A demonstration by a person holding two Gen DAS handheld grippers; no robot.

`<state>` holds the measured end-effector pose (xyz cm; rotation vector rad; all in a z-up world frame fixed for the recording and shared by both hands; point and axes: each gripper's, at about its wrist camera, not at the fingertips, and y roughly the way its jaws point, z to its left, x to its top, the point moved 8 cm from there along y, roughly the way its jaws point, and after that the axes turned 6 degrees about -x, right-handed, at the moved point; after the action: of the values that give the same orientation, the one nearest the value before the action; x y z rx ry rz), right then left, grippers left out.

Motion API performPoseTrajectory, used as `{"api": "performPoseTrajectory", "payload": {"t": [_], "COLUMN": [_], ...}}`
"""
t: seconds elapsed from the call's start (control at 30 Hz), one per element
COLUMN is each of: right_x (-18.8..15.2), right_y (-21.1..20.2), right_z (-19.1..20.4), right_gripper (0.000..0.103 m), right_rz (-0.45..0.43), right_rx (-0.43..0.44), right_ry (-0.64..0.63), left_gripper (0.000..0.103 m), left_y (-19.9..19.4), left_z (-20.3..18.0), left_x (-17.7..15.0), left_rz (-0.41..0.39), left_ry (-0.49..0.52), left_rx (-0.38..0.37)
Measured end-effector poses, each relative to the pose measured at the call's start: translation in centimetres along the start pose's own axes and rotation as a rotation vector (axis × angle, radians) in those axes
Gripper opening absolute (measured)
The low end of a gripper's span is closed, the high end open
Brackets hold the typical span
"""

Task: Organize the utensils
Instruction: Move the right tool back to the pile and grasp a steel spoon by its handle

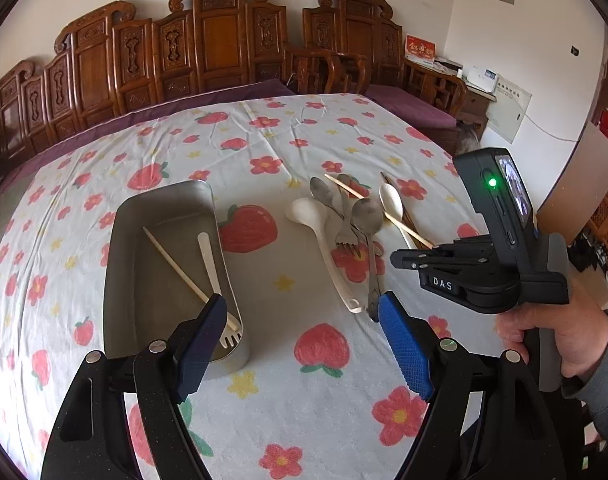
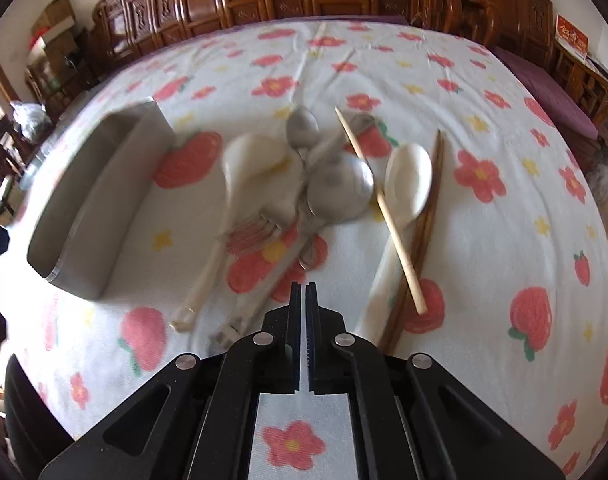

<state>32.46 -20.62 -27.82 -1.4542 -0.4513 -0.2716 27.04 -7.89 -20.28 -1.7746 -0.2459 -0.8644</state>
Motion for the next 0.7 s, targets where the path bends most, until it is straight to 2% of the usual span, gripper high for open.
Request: {"api": "performPoseTrajectory", "payload": {"t": [0.03, 0.13, 0.17, 0.27, 0.4, 0.6, 0.7], "right_x": [0.3, 1.0, 1.3, 1.8, 2.2, 2.7, 2.6], "right_y": [0.1, 0.9, 1.1, 1.7, 2.8, 3.2, 3.1], "right_z": [0.0, -0.4, -0.6, -0.4, -0.2, -0.2, -0.7], "right_gripper": [0.007, 0.025, 0.027, 0.027, 0.03, 0.029, 0.017], "right_rz": [-0.006, -0.008, -0.011, -0.012, -0.007, 0.005, 0.008], "right_rx": [-0.01, 0.01, 0.014, 0.027, -0.035, -0.08, -0.092], "right_ry": [-0.002, 0.039, 0.055, 0.058, 0.012, 0.003, 0.008], "left_gripper": [0.075, 0.075, 0.075, 0.075, 0.075, 0.075, 0.075], "left_y": [0.0, 0.1, 0.1, 0.2, 0.6, 0.7, 0.8], "left_z": [0.0, -0.2, -0.2, -0.3, -0.2, -0.3, -0.5], "left_x": [0.0, 0.0, -0.1, -0.2, -0.4, -0.6, -0.5], "left_rz": [0.0, 0.003, 0.003, 0.007, 0.015, 0.017, 0.017], "left_ry": [-0.002, -0.005, -0.003, -0.006, -0.01, -0.012, -0.011], "left_rx": [0.0, -0.003, -0.002, -0.005, -0.007, -0.014, -0.016]}}
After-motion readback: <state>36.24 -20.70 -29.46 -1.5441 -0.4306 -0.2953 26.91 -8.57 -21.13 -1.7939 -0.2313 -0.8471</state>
